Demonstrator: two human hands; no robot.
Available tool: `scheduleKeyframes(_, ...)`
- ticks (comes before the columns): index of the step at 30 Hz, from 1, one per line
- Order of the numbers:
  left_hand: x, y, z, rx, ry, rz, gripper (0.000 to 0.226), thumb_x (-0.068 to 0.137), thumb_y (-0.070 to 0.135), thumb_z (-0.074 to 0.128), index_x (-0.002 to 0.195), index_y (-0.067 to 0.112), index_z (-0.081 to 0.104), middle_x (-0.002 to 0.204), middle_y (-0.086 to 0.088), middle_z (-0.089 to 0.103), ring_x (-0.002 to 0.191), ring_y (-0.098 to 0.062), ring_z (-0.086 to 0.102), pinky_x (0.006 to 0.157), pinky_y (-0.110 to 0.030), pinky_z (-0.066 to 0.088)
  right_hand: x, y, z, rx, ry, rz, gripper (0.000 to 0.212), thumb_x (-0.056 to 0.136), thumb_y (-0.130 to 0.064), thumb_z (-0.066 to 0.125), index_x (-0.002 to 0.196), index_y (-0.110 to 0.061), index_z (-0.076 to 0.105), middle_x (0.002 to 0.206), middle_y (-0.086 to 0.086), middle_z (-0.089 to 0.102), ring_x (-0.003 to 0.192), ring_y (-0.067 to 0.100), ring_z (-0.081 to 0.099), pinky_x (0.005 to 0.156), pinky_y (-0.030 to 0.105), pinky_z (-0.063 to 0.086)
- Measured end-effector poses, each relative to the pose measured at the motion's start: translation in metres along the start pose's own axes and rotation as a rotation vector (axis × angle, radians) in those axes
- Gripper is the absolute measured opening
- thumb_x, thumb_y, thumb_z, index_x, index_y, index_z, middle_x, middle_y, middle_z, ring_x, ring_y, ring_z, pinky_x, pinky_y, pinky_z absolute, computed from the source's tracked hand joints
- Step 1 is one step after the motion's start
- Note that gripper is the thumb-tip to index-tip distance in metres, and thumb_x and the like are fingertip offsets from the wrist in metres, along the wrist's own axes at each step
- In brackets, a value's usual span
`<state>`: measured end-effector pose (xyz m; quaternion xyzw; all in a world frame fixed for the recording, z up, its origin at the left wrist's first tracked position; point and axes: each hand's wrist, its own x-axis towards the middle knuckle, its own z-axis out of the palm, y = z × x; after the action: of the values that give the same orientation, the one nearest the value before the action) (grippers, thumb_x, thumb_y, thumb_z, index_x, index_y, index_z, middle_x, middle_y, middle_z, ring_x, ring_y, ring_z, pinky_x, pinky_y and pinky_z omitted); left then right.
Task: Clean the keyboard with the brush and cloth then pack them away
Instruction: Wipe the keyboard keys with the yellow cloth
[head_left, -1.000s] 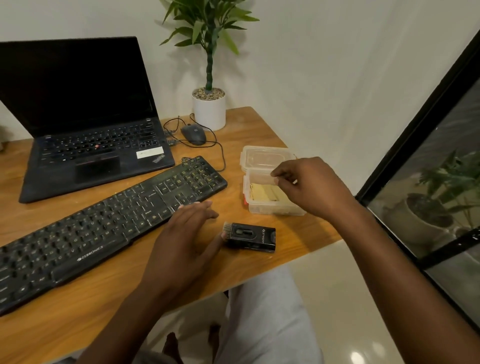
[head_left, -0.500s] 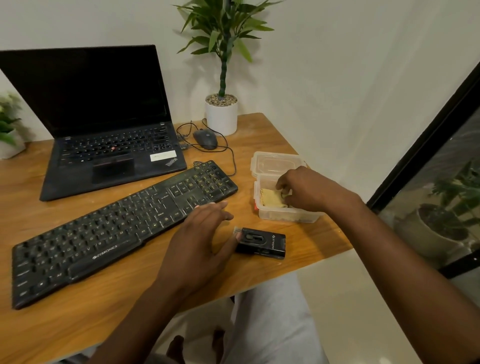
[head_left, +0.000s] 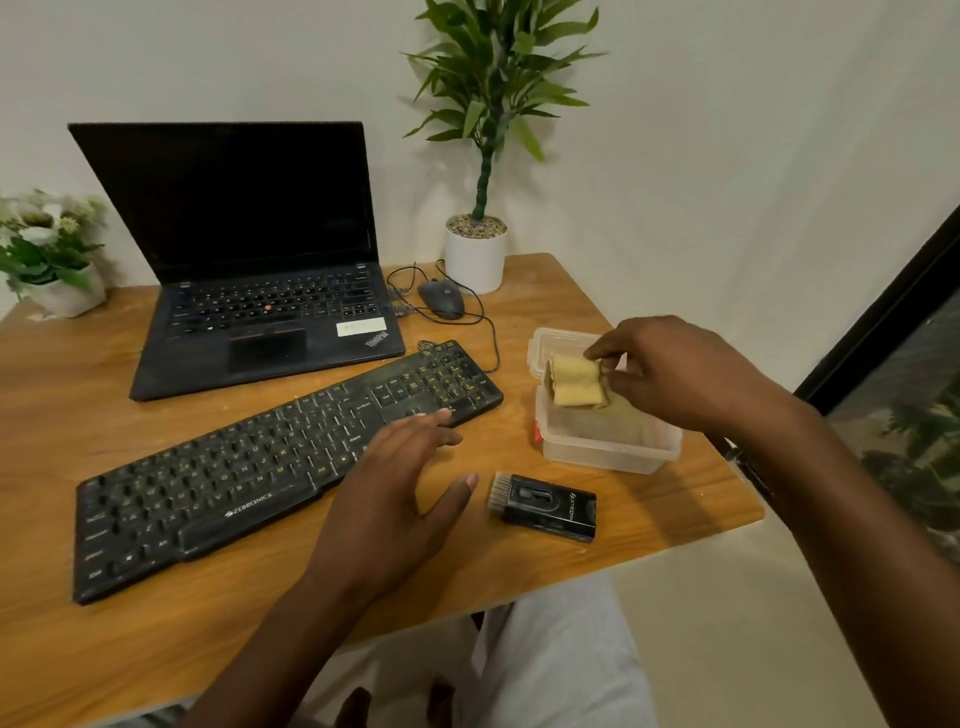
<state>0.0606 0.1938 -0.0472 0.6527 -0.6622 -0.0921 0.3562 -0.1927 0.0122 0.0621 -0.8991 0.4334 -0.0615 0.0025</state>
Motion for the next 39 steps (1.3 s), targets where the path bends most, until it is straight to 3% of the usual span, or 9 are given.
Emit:
scheduleKeyframes(9, -0.034, -0.033, -0.050, 0.062, 0.137, -0.103, 0.039, 0.094, 0.055, 0.064, 0.129, 0.036, 0.062, 0.151, 0.022, 0.049, 0.140, 0.002, 0.040, 0.108, -0.023, 0.035, 0.016, -0.077, -0.011, 0.828, -0.202, -0.111, 0.014, 0.104, -0.019, 0.064, 0.112, -0.020, 0.076, 0.105, 0.000, 0.075, 0.096, 0.017, 0.069, 0.085, 0.037, 0.054)
scheduleKeyframes(13, -0.065, -0.057, -0.081, 0.115, 0.208, -0.217, 0.040, 0.094, 0.051, 0.067, 0.131, 0.038, 0.060, 0.151, 0.022, 0.048, 0.136, 0.002, 0.042, 0.103, -0.024, 0.039, 0.031, -0.121, 0.020, 1.142, -0.400, 0.007, 0.024, 0.103, -0.021, 0.064, 0.124, -0.010, 0.070, 0.117, 0.008, 0.077, 0.104, 0.018, 0.075, 0.087, 0.035, 0.061)
scheduleKeyframes(16, -0.091, -0.075, -0.105, 0.137, 0.280, -0.321, 0.044, 0.092, 0.049, 0.069, 0.133, 0.036, 0.059, 0.147, 0.020, 0.051, 0.132, 0.000, 0.045, 0.097, -0.022, 0.042, 0.039, -0.156, 0.041, 1.233, -0.501, 0.032, 0.028, 0.104, -0.025, 0.063, 0.129, -0.013, 0.068, 0.121, 0.006, 0.078, 0.112, 0.024, 0.075, 0.098, 0.048, 0.060)
scheduleKeyframes(20, -0.119, -0.100, -0.127, 0.142, 0.357, -0.458, 0.044, 0.087, 0.042, 0.078, 0.128, 0.033, 0.063, 0.143, 0.014, 0.057, 0.121, 0.000, 0.051, 0.087, -0.007, 0.038, 0.051, -0.198, 0.057, 1.221, -0.552, 0.040, 0.028, 0.103, -0.030, 0.066, 0.120, -0.008, 0.065, 0.117, 0.008, 0.079, 0.112, 0.029, 0.074, 0.102, 0.056, 0.057)
scheduleKeyframes(24, -0.140, -0.118, -0.134, 0.192, 0.384, -0.562, 0.051, 0.086, 0.046, 0.076, 0.132, 0.031, 0.062, 0.142, 0.010, 0.060, 0.127, -0.012, 0.054, 0.094, -0.026, 0.044, 0.061, -0.240, 0.056, 1.187, -0.560, 0.006, 0.025, 0.104, -0.032, 0.064, 0.121, -0.013, 0.062, 0.114, 0.006, 0.078, 0.109, 0.025, 0.075, 0.093, 0.045, 0.060)
scheduleKeyframes(30, -0.156, -0.125, -0.130, 0.181, 0.382, -0.594, 0.057, 0.087, 0.043, 0.080, 0.138, 0.024, 0.064, 0.143, 0.006, 0.061, 0.129, -0.015, 0.054, 0.105, -0.034, 0.046, 0.069, -0.313, 0.062, 0.412, -0.072, -0.507, 0.033, 0.110, -0.031, 0.053, 0.142, -0.027, 0.048, 0.098, -0.004, 0.072, 0.075, 0.011, 0.067, 0.061, 0.031, 0.057)
scheduleKeyframes(33, -0.160, -0.127, -0.130, 0.149, 0.379, -0.591, 0.058, 0.087, 0.045, 0.079, 0.139, 0.025, 0.063, 0.143, 0.008, 0.061, 0.130, -0.013, 0.052, 0.106, -0.034, 0.044, 0.057, -0.350, 0.088, 0.201, -0.006, -0.686, 0.053, 0.108, -0.022, 0.055, 0.157, -0.029, 0.037, 0.127, 0.002, 0.071, 0.107, 0.021, 0.069, 0.092, 0.041, 0.061)
scheduleKeyframes(36, -0.160, -0.128, -0.131, 0.116, 0.368, -0.561, 0.054, 0.088, 0.044, 0.077, 0.139, 0.035, 0.062, 0.138, 0.014, 0.064, 0.126, -0.010, 0.053, 0.102, -0.033, 0.046, 0.038, -0.371, 0.118, 0.143, -0.135, -0.768, 0.059, 0.107, -0.019, 0.057, 0.161, -0.029, 0.037, 0.163, 0.000, 0.048, 0.150, 0.025, 0.043, 0.126, 0.047, 0.029)
scheduleKeyframes(39, -0.162, -0.133, -0.133, 0.090, 0.389, -0.553, 0.060, 0.084, 0.059, 0.069, 0.138, 0.031, 0.064, 0.135, 0.012, 0.066, 0.123, -0.008, 0.056, 0.102, -0.032, 0.046, 0.031, -0.367, 0.134, 0.109, -0.230, -0.837, 0.068, 0.107, -0.011, 0.052, 0.167, -0.029, 0.024, 0.176, -0.003, 0.021, 0.163, 0.020, 0.016, 0.133, 0.044, 0.008)
